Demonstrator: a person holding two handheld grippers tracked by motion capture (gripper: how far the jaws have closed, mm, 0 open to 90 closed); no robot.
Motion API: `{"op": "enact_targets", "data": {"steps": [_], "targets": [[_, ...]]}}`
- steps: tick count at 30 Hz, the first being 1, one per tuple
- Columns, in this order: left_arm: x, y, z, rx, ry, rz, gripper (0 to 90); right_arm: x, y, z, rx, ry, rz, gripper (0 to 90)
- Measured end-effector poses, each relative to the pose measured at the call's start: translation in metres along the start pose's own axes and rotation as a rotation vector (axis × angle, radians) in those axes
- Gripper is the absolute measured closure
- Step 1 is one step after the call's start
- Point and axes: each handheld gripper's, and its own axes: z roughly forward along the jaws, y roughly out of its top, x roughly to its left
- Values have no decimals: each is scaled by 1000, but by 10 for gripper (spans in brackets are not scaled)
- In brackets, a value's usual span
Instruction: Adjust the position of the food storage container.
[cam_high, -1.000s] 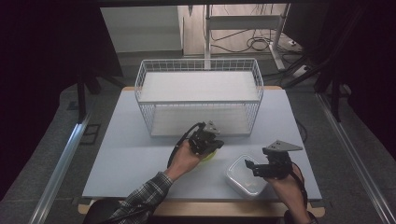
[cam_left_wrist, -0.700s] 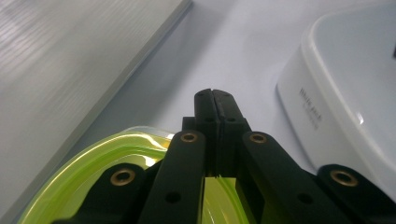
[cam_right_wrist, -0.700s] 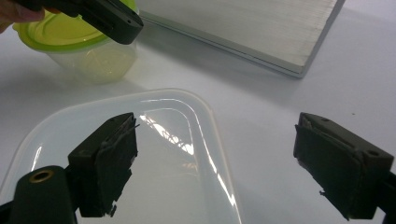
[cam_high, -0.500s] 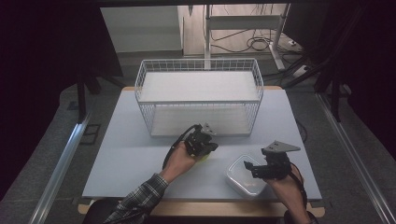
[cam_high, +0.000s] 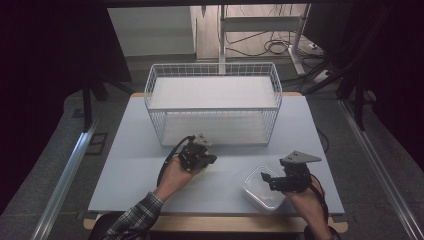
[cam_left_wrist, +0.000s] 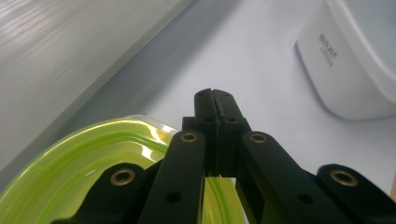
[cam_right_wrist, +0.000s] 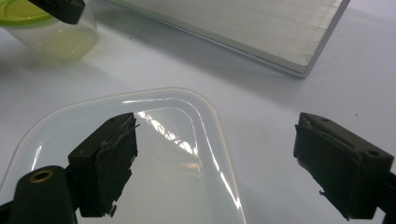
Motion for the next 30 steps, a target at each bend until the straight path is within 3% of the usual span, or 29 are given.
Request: {"op": "enact_targets", "data": {"steps": [5,10,21,26,30], "targets": [[12,-14,-12,-22,25,-46,900,1,0,0,2,0,0,135],[23,-28,-25,-21,53,-66,900,1,0,1,2,-1,-1,135],[39,-60,-54,-42,126,-142,899,2,0,1,2,2,-5,157],[33,-61,-55,-63,129,-124,894,4,2,-3,22,10,25,297],[27,-65,-56,-99,121,-117,854,4,3,-14,20,7,9,541]]}}
